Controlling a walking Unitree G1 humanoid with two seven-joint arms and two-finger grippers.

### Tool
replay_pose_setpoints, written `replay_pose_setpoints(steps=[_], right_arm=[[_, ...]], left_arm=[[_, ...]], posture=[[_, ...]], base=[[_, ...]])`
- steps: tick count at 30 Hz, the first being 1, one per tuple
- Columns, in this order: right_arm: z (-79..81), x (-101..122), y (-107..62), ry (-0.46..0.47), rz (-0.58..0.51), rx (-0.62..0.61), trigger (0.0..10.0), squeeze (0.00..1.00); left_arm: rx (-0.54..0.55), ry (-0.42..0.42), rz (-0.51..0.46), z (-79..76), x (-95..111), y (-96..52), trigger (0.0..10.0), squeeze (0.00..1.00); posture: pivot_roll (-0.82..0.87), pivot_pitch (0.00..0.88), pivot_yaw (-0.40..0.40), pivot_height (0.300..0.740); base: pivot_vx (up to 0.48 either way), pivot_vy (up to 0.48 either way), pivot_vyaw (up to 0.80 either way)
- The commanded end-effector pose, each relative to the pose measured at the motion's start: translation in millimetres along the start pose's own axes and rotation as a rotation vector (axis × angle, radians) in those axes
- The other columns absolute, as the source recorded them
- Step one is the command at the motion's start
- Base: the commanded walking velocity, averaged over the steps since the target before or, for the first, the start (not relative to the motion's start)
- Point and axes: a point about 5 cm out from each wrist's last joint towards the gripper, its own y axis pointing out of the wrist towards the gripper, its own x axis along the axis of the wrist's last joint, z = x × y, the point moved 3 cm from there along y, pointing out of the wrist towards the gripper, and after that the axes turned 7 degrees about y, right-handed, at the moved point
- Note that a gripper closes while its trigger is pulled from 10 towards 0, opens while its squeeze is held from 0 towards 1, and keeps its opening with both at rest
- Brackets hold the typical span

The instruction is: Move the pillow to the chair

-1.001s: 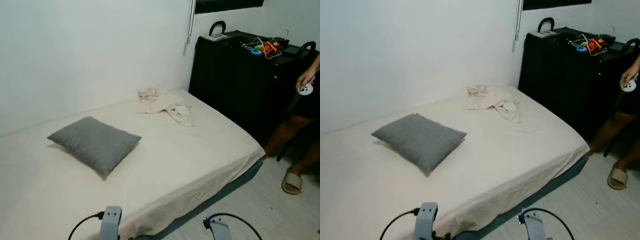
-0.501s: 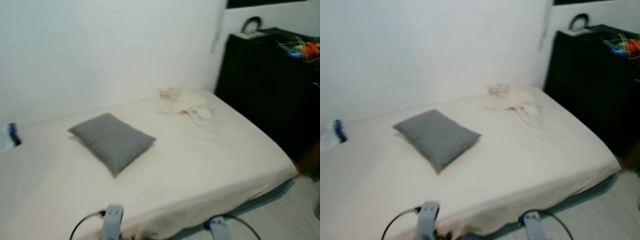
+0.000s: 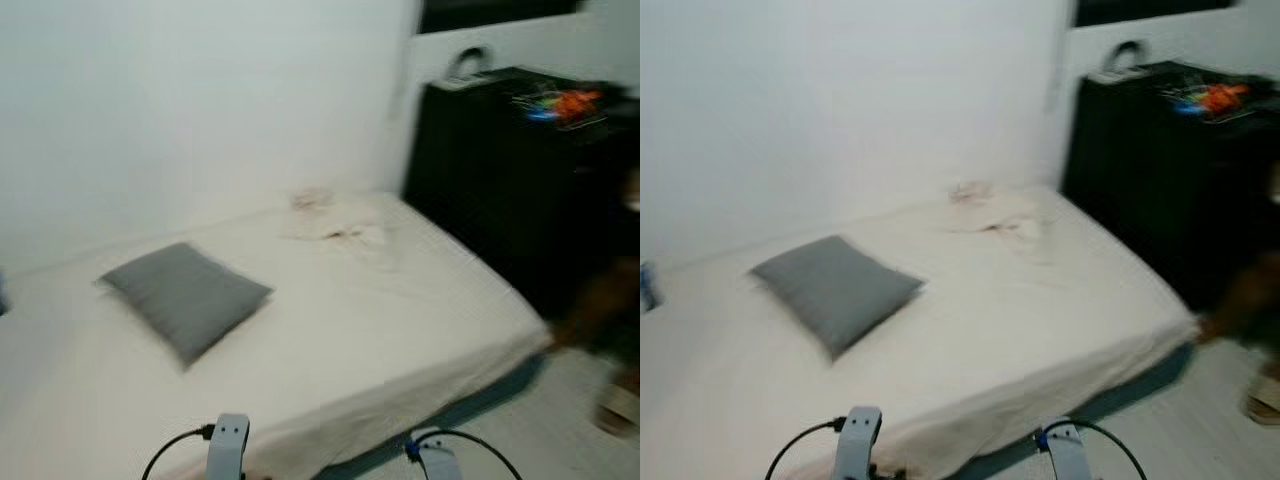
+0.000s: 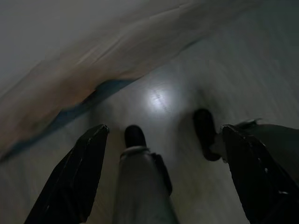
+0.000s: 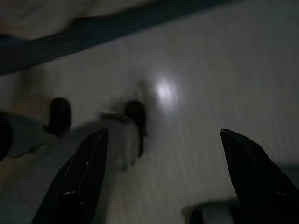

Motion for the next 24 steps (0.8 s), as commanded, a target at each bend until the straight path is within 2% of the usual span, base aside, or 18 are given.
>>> replay_pose_setpoints(steps=[1,3,11,21,24], right_arm=[[7.1,-3.2,0.8,-0.008,0.008,0.017,10.0,0.0],[7.3,-2.9,0.8,0.007,0.0,0.018,10.0,0.0],[5.5,-6.0,0.4,0.02,0.008,0.012,10.0,0.0],[4.5,-7.7,0.1,0.036,0.008,0.012,10.0,0.0],[4.4,-7.8,0.1,0.036,0.007,0.014,10.0,0.0]], left_arm=[[0.007,0.013,-0.009,4.0,4.5,0.2,10.0,0.0],[0.008,0.012,-0.008,4.0,4.3,0.1,10.0,0.0],[0.013,0.012,-0.017,1.9,6.0,0.7,10.0,0.0],[0.038,-0.027,-0.095,5.4,29.9,2.9,10.0,0.0],[0.062,-0.036,-0.135,10.3,43.7,3.1,10.0,0.0]], posture=[[-0.07,0.0,0.031,0.74],[-0.07,0.0,0.032,0.74],[-0.08,0.0,0.034,0.74],[-0.07,0.0,0.036,0.74],[-0.08,0.0,0.036,0.74]], base=[[0.0,0.0,-0.72],[0.0,0.0,-0.65],[0.0,0.0,0.0],[0.0,0.0,0.0],[0.0,0.0,0.0]])
